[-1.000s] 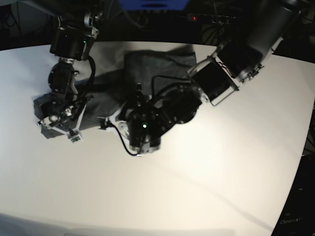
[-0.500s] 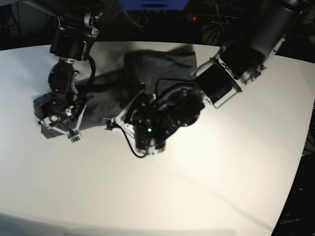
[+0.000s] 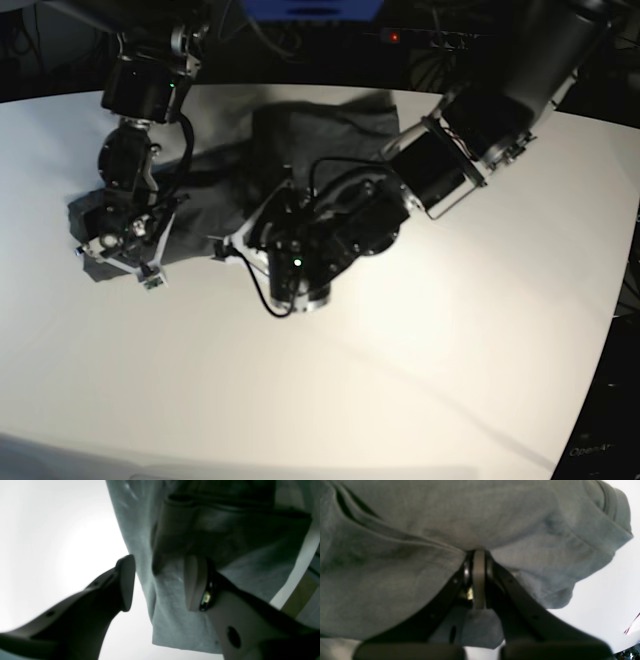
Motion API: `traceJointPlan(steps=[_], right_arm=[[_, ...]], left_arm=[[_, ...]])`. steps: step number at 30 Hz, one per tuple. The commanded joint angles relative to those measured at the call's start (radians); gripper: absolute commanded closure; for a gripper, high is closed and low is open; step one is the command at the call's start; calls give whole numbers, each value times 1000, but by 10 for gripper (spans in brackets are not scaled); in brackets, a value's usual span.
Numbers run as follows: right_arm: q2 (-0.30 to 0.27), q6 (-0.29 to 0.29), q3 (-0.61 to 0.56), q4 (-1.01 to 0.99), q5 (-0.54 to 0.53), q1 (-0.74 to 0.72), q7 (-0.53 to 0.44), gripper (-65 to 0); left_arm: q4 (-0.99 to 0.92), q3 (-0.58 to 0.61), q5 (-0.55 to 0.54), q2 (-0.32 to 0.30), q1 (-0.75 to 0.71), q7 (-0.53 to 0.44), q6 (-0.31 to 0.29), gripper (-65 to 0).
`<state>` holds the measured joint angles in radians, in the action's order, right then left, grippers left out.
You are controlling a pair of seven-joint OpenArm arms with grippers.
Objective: Fold the T-shirt properly
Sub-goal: 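Pinch the folded edge with the left gripper and adjust its position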
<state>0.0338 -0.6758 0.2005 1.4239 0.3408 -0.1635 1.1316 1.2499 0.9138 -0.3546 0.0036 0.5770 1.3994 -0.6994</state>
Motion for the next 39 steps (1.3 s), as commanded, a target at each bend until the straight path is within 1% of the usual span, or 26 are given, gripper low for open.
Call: traceJointPlan(steps=[1, 8, 9, 10, 11, 14, 15, 17, 25, 30, 36, 39], right_arm=[[21, -22, -5, -19, -69, 11, 0, -3], [21, -22, -5, -19, -69, 11, 0, -3], [21, -22, -5, -19, -69, 9, 0, -3], [21, -22, -5, -19, -69, 9, 0, -3], [21, -22, -5, -19, -69, 5, 0, -3], [21, -22, -5, -19, -69, 5, 0, -3], [21, -22, -5, -19, -69, 5, 0, -3], [21, -22, -5, -19, -69, 5, 0, -3], [21, -22, -5, -19, -69, 5, 1, -3], [21, -22, -5, -19, -69, 5, 1, -3], [21, -22, -5, -19, -69, 5, 1, -3], [21, -22, -5, -19, -69, 5, 1, -3]], left_arm=[[11, 8, 4, 12, 27, -3, 1, -298], [9, 15, 6, 12, 15, -3, 1, -296], [9, 15, 6, 12, 15, -3, 1, -281], [9, 17, 6, 12, 15, -3, 1, -250], [9, 15, 6, 12, 15, -3, 1, -203], [9, 12, 7, 12, 15, -3, 1, -40], [9, 12, 7, 12, 15, -3, 1, -11], [9, 12, 7, 12, 15, -3, 1, -25], [9, 4, 7, 12, 21, -3, 1, -26], [18, -91, 9, 14, 24, -3, 1, -26], [15, -101, 10, 14, 42, -3, 1, -26], [11, -103, 70, 22, 44, -3, 1, -26]])
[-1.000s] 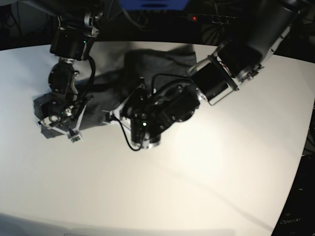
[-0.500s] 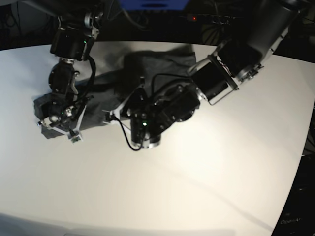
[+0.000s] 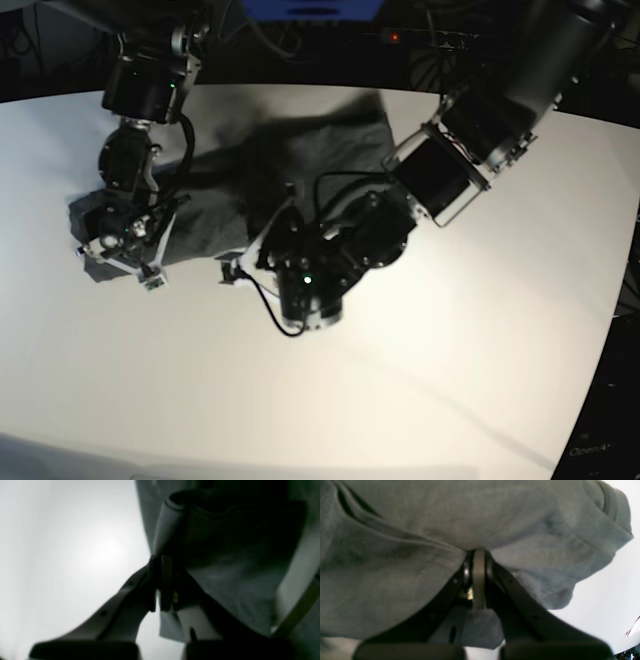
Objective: Fold the T-shirt properly
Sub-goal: 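Pinch the folded edge with the left gripper and adjust its position, then move the left gripper to the folded end and press it flat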
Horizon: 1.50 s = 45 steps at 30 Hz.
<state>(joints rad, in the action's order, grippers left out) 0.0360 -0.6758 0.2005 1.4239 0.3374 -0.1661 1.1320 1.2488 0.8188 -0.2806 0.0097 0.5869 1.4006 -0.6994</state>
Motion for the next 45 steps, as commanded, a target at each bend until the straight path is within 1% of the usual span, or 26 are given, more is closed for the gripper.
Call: traceJointPlan(steps=[1, 4, 7, 12, 25, 27, 32, 34, 36, 39, 41, 42, 43, 44, 45], right_arm=[[18, -22, -5, -19, -65, 7, 1, -3], [18, -22, -5, -19, -65, 7, 1, -3], [18, -22, -5, -19, -65, 7, 1, -3], [18, -22, -5, -19, -65, 7, 1, -3], [17, -22, -6, -19, -65, 7, 0, -4], [15, -22, -6, -19, -65, 7, 0, -4], [14, -22, -6, -19, -65, 7, 0, -4], [14, -22, -6, -19, -65, 7, 0, -4], [14, -22, -6, -19, -65, 7, 0, -4], [14, -22, -6, -19, -65, 10, 0, -3], [14, -22, -6, -19, -65, 10, 0, -3], [14, -22, -6, -19, -65, 10, 0, -3], [14, -22, -6, -19, -65, 10, 0, -3], [14, -22, -6, -19, -65, 10, 0, -3], [14, -22, -6, -19, -65, 10, 0, -3]], left_arm=[[10, -8, 28, 28, 31, -4, 1, -26], [7, -9, 126, 43, 23, -4, 1, -26], [-21, -9, 171, 69, 12, -20, 1, -26], [-74, -3, 168, 91, 11, -37, 1, -27], [-76, -2, 171, 92, 9, -45, 1, -34], [-65, -2, 169, 92, 9, -47, 1, -65], [35, -8, 175, 88, -17, -47, 1, -200], [67, -8, 175, 86, -17, -40, 1, -229], [98, -9, 175, 86, -18, -37, 1, -238], [134, -29, 175, 85, -23, -36, 1, -236], [153, -85, 175, 85, -43, -27, 1, -235], [168, -117, 175, 86, -49, -13, 1, -223], [185, -146, 175, 86, -52, -4, 1, -196], [205, -169, 175, 85, -55, -4, 1, -151], [223, -189, 175, 83, -68, -4, 1, -87]])
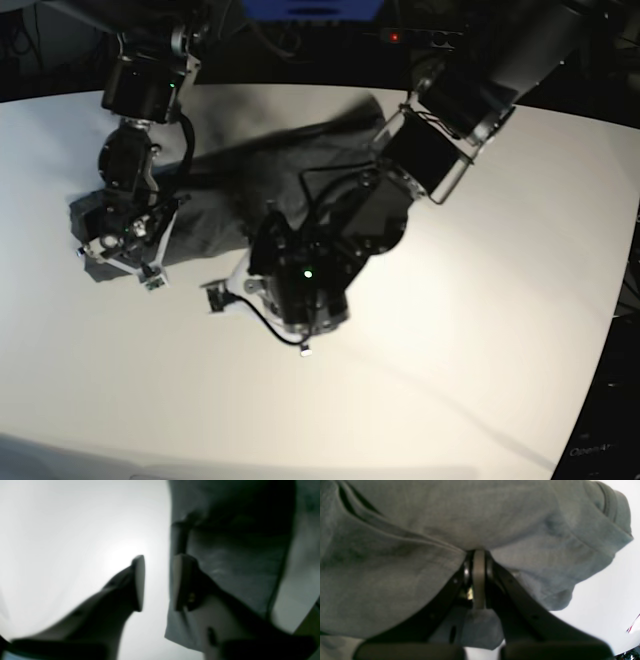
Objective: Fold the T-shirt properly
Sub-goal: 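Move the left gripper to the folded end and press it flat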
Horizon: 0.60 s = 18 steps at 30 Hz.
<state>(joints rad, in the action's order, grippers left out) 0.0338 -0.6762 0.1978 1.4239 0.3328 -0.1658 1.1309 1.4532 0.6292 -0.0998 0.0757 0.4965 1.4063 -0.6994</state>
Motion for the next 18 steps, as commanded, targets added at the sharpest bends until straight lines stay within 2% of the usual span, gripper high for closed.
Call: traceJointPlan(steps=[1, 2, 4, 9, 13, 18], right_arm=[[16, -22, -4, -19, -60, 8, 1, -3], [15, -22, -4, -19, -60, 8, 1, -3], [15, -22, -4, -19, -60, 10, 1, -3], [15, -22, -4, -19, -60, 10, 1, -3], [15, -22, -4, -19, -60, 10, -1, -3], [7, -22, -4, -21, -60, 8, -1, -3]], left_arm=[[40, -16, -5, 16, 9, -10, 1, -19], [63, -33, -7, -1, -6, -10, 1, 0], [108, -45, -15, -32, -48, -10, 1, -32], [146, -42, -15, -73, -144, -10, 1, -32], [163, -44, -16, -141, -210, -10, 1, -32], [332, -50, -15, -178, -273, -10, 1, -32]])
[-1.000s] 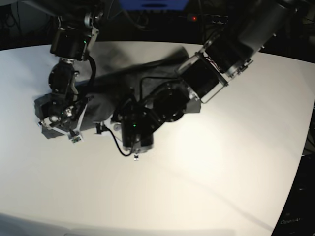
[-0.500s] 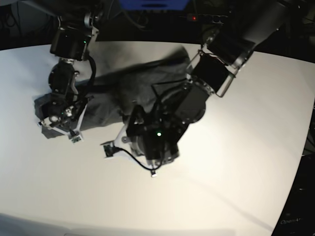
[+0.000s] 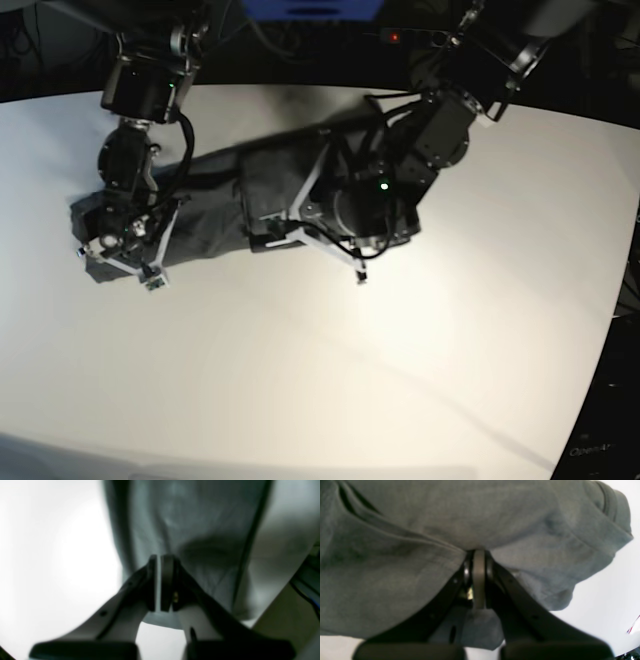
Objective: Fold the T-shirt properly
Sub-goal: 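Move the left gripper to the folded end and press it flat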
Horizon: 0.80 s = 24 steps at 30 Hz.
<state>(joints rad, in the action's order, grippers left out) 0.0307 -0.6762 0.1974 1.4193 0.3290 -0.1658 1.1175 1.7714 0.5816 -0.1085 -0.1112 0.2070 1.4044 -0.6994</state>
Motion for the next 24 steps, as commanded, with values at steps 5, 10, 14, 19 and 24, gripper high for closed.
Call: traceJointPlan(steps=[5, 10, 14, 19, 24], right_arm=[[-4, -22, -3, -16, -57, 7, -3, -3], [-4, -22, -3, -16, -57, 12, -3, -3], [-4, -22, -3, -16, -57, 16, -4, -3], [-4, -22, -2, -16, -57, 18, -9, -3], [-4, -22, -2, -16, -57, 18, -9, -3]], left_arm=[[77, -5, -6, -52, -45, -8, 1, -32], [94, -8, -6, -98, -90, -8, 1, -32], [180, -76, -6, -127, -142, -8, 1, -32], [190, -113, -6, -161, -180, -8, 1, -31], [196, -179, -6, -183, -217, -8, 1, -31]])
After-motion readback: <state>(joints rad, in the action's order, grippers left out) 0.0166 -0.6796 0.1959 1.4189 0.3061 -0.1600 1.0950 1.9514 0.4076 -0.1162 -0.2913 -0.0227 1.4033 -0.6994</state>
